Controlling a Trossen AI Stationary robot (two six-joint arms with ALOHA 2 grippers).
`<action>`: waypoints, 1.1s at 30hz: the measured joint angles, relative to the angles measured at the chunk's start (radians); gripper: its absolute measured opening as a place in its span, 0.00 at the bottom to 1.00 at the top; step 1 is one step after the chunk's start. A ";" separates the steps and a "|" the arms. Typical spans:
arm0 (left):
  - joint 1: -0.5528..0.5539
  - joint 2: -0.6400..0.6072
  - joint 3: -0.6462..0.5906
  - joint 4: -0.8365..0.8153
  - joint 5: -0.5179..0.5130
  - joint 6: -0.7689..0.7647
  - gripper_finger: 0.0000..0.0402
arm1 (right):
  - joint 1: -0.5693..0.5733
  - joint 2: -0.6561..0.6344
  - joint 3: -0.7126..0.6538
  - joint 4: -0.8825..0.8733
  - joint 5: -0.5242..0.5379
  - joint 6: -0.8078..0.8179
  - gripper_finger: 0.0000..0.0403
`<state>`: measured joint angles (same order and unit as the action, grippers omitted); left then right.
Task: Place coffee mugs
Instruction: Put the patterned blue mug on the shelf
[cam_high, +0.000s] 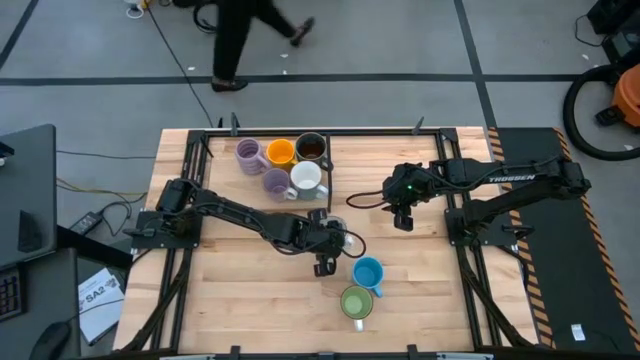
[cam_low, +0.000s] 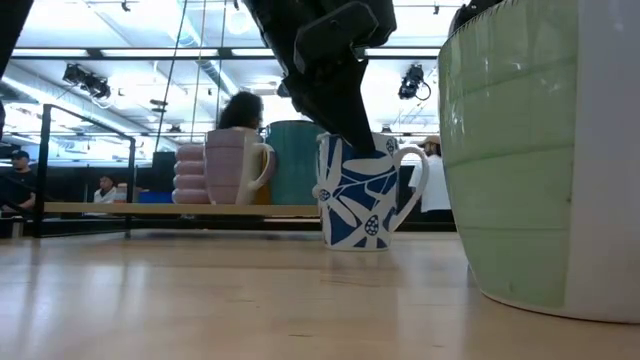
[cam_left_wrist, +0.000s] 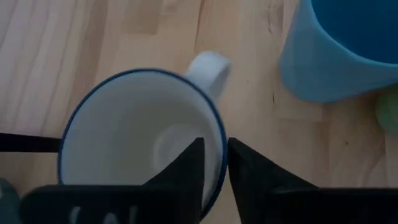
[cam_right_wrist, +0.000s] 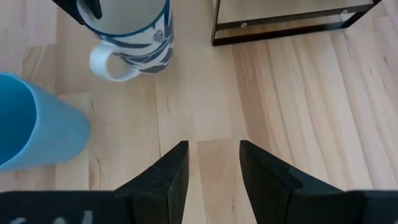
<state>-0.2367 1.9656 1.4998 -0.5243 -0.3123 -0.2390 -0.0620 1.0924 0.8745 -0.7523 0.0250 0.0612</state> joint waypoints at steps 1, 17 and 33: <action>0.000 0.000 0.000 0.000 0.007 0.000 0.16 | 0.000 0.000 0.000 0.002 0.000 0.000 0.37; 0.000 -0.031 -0.002 -0.014 0.025 -0.001 0.07 | 0.000 0.000 0.000 0.014 0.000 0.000 0.37; -0.007 -0.166 -0.002 -0.058 0.115 -0.001 0.07 | 0.000 0.000 0.000 0.020 0.000 0.000 0.37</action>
<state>-0.2439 1.7991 1.4982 -0.5823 -0.1975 -0.2396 -0.0616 1.0927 0.8749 -0.7325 0.0246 0.0612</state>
